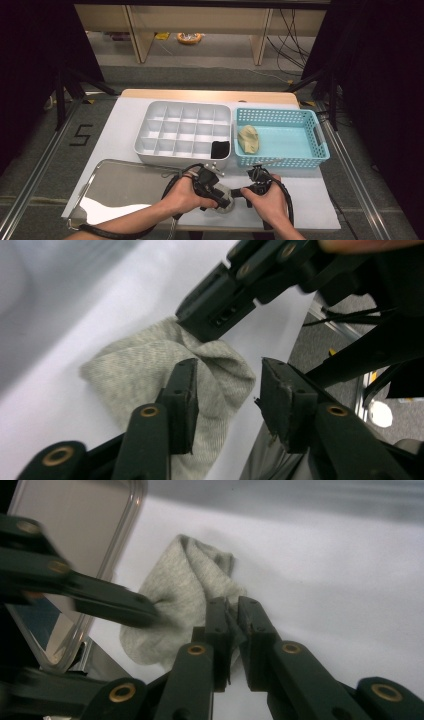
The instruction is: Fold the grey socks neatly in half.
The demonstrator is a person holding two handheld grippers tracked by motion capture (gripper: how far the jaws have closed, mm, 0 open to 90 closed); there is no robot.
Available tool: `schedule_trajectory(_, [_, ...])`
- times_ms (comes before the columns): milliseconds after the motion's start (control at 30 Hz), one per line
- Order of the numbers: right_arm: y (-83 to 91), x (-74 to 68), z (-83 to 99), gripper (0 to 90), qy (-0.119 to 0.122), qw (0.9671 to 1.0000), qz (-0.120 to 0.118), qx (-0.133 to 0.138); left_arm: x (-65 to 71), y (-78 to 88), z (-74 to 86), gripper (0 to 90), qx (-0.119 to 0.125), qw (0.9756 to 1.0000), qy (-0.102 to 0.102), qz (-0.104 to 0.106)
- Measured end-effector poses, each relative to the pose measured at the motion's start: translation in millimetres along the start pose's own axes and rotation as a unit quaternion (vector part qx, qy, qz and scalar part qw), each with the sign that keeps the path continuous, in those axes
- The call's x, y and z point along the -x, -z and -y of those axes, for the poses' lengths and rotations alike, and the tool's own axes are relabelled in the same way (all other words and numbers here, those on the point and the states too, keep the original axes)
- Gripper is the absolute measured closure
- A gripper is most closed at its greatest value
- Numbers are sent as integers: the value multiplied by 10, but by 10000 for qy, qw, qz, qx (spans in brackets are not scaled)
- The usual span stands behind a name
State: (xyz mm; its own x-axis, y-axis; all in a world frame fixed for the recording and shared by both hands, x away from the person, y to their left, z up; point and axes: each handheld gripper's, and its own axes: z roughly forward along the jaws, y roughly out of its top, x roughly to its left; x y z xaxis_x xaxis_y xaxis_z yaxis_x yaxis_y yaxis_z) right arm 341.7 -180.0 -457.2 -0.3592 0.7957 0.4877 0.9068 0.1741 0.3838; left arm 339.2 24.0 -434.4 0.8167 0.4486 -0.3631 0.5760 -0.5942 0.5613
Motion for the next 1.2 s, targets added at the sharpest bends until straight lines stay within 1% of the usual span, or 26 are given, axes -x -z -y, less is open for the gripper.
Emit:
schedule_trajectory(33, [0,-1,3,839,-13,10000,3,-8,-23,26,16,664,-38,10000,21,-35])
schedule_trajectory(67, [-7,4,8,839,13,10000,-23,-8,-42,32,33,740,-123,9999,42,-65])
schedule_trajectory(133, [-8,-5,12,839,-40,10000,-29,-12,-79,1,73,762,-250,9996,133,-48])
schedule_trajectory(167, [-15,-10,17,840,-66,10000,34,-38,-118,-34,95,794,-361,9993,81,-6])
schedule_trajectory(200, [-15,-10,17,840,-66,10000,34,-38,-118,-34,95,802,-361,9993,81,-6])
schedule_trajectory(233, [-23,-5,21,840,-3,9999,124,-15,-106,-98,103,809,-278,9993,238,34])
schedule_trajectory(300, [-26,-3,22,839,1,9999,116,-16,-106,-132,101,816,-289,9992,266,25])
schedule_trajectory(433, [-43,0,19,834,51,10000,84,-15,-118,-180,90,828,-314,9991,273,37])
schedule_trajectory(467, [-44,-2,17,831,40,9999,99,-35,-145,-168,83,828,-433,9990,116,20])
schedule_trajectory(533, [-44,-3,12,811,43,10000,70,-3,-133,-173,83,819,-326,9992,212,19])
schedule_trajectory(567, [-44,-3,12,811,43,10000,70,-3,-133,-173,83,810,-326,9992,212,19])
schedule_trajectory(600, [-41,-14,10,801,-36,9999,101,-13,-130,-151,77,810,-290,9993,221,9])
schedule_trajectory(633, [-10,-17,2,777,50,10000,17,70,-116,-106,64,780,-132,9996,248,-49])
schedule_trajectory(667, [-10,-17,2,777,50,10000,17,70,-116,-106,64,765,-132,9996,248,-49])
schedule_trajectory(733, [34,-36,-6,764,100,9998,69,172,-117,-17,38,738,71,9997,204,-120])
schedule_trajectory(800, [75,-48,-15,750,83,9996,98,257,-131,72,13,673,252,9992,174,-245])
schedule_trajectory(833, [87,-57,-20,743,10,9996,47,283,-151,110,8,639,337,9988,190,-286])
schedule_trajectory(867, [102,-43,-27,738,131,9993,85,328,-166,141,5,609,407,9983,260,-334])
schedule_trajectory(900, [123,-48,-35,732,159,9992,87,367,-211,182,14,548,465,9974,376,-396])
schedule_trajectory(933, [123,-48,-35,732,159,9992,87,367,-211,182,14,515,465,9974,376,-396])
schedule_trajectory(967, [137,-57,-41,725,155,9990,120,401,-269,199,41,490,522,9961,578,-412])
schedule_trajectory(1000, [137,-57,-41,725,155,9990,120,401,-269,199,41,478,522,9961,578,-412])
schedule_trajectory(1067, [143,-72,-37,718,129,9988,166,452,-296,206,63,467,540,9951,707,-430])
schedule_trajectory(1133, [143,-77,-28,715,91,9989,144,425,-327,202,95,448,563,9948,748,-409])
schedule_trajectory(1167, [145,-59,-30,714,223,9985,112,481,-335,203,112,437,531,9945,789,-443])
schedule_trajectory(1200, [145,-59,-30,714,223,9985,112,481,-335,203,112,435,531,9945,789,-443])
